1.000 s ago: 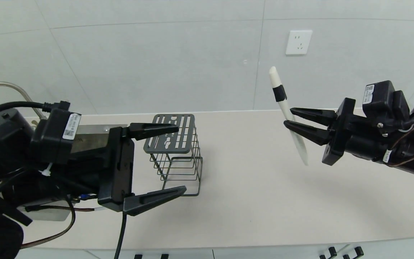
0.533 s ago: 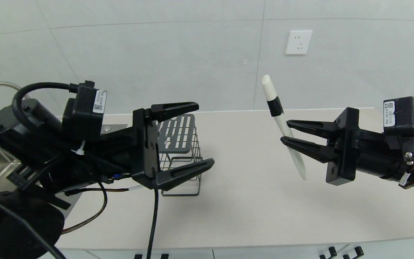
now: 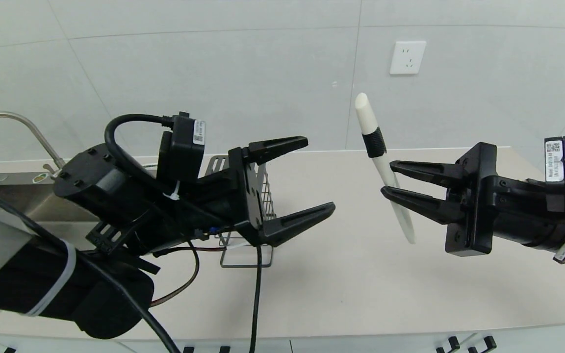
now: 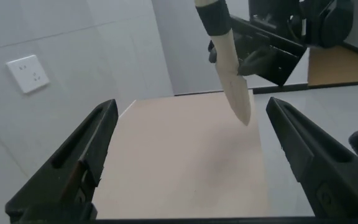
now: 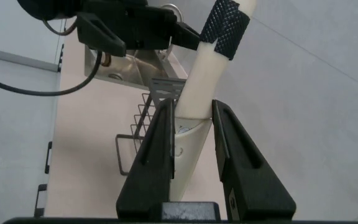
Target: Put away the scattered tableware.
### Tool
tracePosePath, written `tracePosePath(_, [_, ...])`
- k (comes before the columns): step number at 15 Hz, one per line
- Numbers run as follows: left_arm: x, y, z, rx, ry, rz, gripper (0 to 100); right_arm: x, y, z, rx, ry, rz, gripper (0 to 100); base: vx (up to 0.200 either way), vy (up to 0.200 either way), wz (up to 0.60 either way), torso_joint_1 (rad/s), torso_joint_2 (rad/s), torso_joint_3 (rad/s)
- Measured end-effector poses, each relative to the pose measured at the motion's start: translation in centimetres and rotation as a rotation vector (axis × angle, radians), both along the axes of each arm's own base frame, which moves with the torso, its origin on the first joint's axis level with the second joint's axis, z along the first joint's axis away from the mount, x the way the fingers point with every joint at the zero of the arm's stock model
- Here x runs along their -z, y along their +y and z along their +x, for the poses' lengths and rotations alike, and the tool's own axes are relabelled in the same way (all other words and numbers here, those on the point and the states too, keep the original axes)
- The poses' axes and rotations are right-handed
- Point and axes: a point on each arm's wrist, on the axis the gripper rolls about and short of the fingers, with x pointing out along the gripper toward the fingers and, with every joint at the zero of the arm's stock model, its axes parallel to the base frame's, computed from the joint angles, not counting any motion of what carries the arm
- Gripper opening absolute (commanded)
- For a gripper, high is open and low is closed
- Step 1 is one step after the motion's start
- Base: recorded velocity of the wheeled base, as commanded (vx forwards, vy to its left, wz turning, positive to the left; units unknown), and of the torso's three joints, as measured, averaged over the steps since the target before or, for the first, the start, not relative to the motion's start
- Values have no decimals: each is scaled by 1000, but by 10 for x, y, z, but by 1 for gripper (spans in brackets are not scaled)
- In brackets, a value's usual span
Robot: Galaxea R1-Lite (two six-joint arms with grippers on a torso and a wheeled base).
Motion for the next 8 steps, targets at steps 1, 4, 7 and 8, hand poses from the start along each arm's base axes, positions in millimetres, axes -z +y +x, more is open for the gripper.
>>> tracePosePath(1, [-2,-6,0,7,10,-14,100,1,-1,-1,0,0,0,0,0,0,0,0,0,0])
tracePosePath(4, [-9,-21,3,34,9,-47,100,4,-2,-9,-9,3,-7,0,0,0,0,0,0,0])
tracePosePath(7, [-13,-36,6,62,25,-77,100,3,-4,-13,-11,-2,-4,0,0,0,0,0,0,0])
tracePosePath(8, [-14,-41,4,73,42,-86,100,3,-4,-14,-12,-3,-4,0,0,0,0,0,0,0])
